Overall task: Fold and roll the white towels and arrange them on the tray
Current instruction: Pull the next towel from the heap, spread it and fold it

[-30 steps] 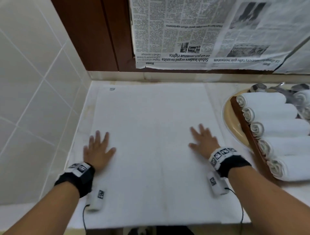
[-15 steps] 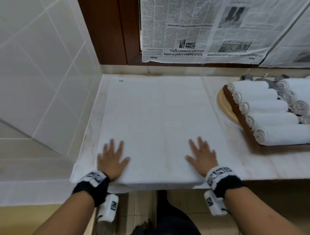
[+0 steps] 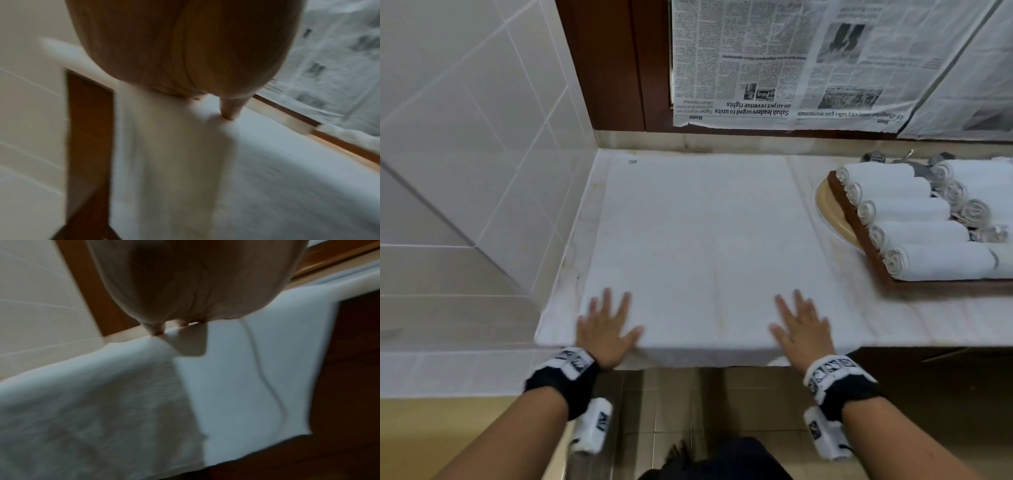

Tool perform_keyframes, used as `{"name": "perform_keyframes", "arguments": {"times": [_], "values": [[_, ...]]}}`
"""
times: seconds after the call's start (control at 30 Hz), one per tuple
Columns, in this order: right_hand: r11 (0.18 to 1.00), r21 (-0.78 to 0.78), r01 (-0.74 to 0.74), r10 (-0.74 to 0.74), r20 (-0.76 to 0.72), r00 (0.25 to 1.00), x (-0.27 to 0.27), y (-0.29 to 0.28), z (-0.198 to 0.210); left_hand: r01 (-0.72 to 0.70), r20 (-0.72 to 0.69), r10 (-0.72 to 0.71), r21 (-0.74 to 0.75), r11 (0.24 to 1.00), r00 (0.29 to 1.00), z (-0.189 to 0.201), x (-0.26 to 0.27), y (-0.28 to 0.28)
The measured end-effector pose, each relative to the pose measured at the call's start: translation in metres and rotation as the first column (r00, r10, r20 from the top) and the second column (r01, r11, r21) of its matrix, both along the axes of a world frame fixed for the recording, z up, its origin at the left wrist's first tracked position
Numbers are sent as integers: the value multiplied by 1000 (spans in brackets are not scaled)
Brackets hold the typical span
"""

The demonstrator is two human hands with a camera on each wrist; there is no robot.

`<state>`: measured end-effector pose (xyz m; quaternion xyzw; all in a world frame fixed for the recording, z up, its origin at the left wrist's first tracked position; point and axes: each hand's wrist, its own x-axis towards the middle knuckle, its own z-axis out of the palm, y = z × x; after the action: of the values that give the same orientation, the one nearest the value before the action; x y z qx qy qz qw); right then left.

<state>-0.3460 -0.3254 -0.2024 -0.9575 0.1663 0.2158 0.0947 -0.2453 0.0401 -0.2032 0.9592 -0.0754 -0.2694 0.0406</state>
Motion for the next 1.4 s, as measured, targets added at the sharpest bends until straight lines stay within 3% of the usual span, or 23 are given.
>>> {"name": "perform_keyframes", "arguments": {"times": [0.1, 0.17, 0.27, 0.37, 0.47, 0.53, 0.6, 0.67, 0.7, 0.77, 0.87, 0.97, 1.13, 1.3, 1.4], "values": [[970, -52, 239, -240, -24, 970, -9, -42, 5, -228, 8, 228, 18, 973, 974, 4, 9, 39], [967, -78, 244, -245, -2, 969, 4, -36, 10, -247, 47, 247, 3, 969, 968, 6, 9, 21], [1000, 0, 30, -29, 88, 996, 22, 9, 20, -40, 93, 43, -36, 999, 995, 13, -3, -52], [961, 124, -249, 250, 7, 968, 8, 35, 18, 216, -20, -222, -168, 962, 975, 23, -26, -114], [980, 88, -180, 184, -33, 982, -23, -7, 9, 273, -140, -298, -171, 947, 944, 20, -34, -110], [998, 44, -34, 36, -49, 998, -43, -50, 7, 176, -111, -186, -97, 980, 976, 11, -29, -80], [994, 36, 101, -98, -82, 992, -51, -80, 11, -18, -14, 18, -23, 1000, 1000, 5, -23, -47], [982, 23, 188, -185, -80, 979, -44, -86, 16, -163, 49, 162, 22, 986, 986, 4, -20, -36], [982, 6, 189, -189, -56, 980, -38, -79, 20, -171, 77, 168, 38, 985, 983, 4, -21, -43], [996, 34, 82, -83, 25, 996, -27, -51, 26, -40, 121, 37, 27, 999, 992, 6, -31, -75], [956, 180, -232, 221, 78, 972, -24, -3, 23, 199, 34, -196, -147, 969, 980, 10, -57, -123], [926, 164, -339, 344, -1, 939, -37, -2, 9, 158, 4, -159, -134, 978, 987, 6, -69, -117], [997, 66, -39, 33, 88, 996, -49, -74, 2, -132, 64, 138, -89, 987, 988, -8, -60, -25], [942, 154, 297, -328, 249, 911, -39, -78, 17, -149, 124, 165, -127, 981, 978, -5, -60, -5], [900, 175, 400, -433, 254, 865, -27, -59, 21, -155, 264, 176, -98, 983, 948, 2, -55, -12]]}}
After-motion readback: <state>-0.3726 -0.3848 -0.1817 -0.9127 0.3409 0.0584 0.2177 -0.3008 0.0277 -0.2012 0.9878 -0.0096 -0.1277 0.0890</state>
